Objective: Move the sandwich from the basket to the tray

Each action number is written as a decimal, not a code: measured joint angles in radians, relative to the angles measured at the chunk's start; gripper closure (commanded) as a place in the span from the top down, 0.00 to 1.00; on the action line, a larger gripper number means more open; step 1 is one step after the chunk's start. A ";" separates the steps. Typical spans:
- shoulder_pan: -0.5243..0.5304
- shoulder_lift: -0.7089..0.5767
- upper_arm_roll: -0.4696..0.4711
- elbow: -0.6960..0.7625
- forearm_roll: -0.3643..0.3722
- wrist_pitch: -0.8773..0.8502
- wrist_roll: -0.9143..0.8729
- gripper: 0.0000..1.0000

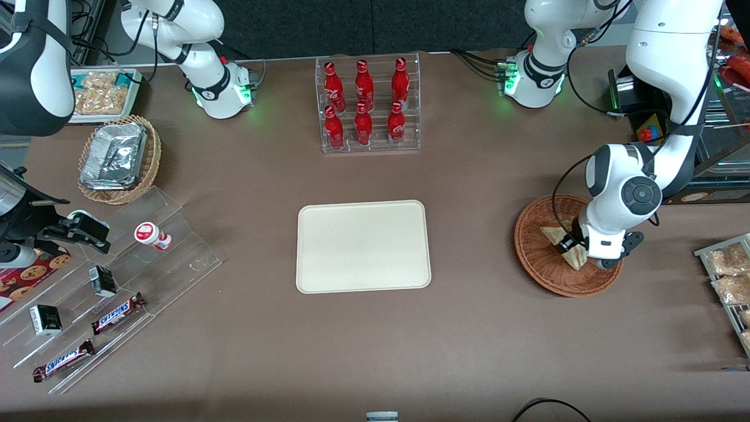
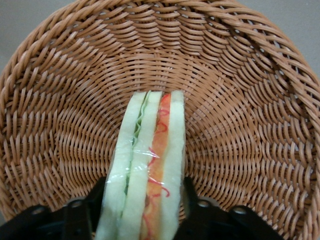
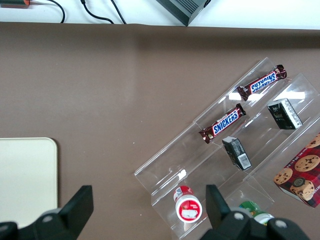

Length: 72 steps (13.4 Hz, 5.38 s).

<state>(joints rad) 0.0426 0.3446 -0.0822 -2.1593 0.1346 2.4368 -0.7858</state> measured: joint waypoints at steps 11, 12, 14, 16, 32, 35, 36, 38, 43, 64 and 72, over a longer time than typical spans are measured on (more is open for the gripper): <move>-0.020 -0.043 -0.185 0.380 -0.056 -0.414 -0.011 0.06; -0.034 -0.043 -0.219 0.437 -0.058 -0.456 -0.016 0.06; -0.092 -0.043 -0.254 0.513 -0.059 -0.490 -0.028 0.06; -0.173 -0.032 -0.259 0.553 -0.060 -0.492 -0.042 0.06; -0.563 0.504 -0.253 0.935 0.048 -0.281 -0.100 0.17; -0.576 0.570 -0.252 0.937 0.084 -0.190 -0.117 0.32; -0.579 0.589 -0.252 0.939 0.096 -0.172 -0.118 0.48; -0.583 0.620 -0.250 0.947 0.112 -0.157 -0.119 1.00; -0.589 0.634 -0.249 0.983 0.114 -0.157 -0.119 1.00; 0.073 -0.327 -0.236 0.334 -0.193 -0.637 0.678 1.00; 0.095 -0.420 -0.177 0.321 -0.166 -0.681 0.801 1.00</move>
<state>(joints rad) 0.1381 -0.0755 -0.2592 -1.8380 -0.0314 1.7559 0.0156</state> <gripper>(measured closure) 0.000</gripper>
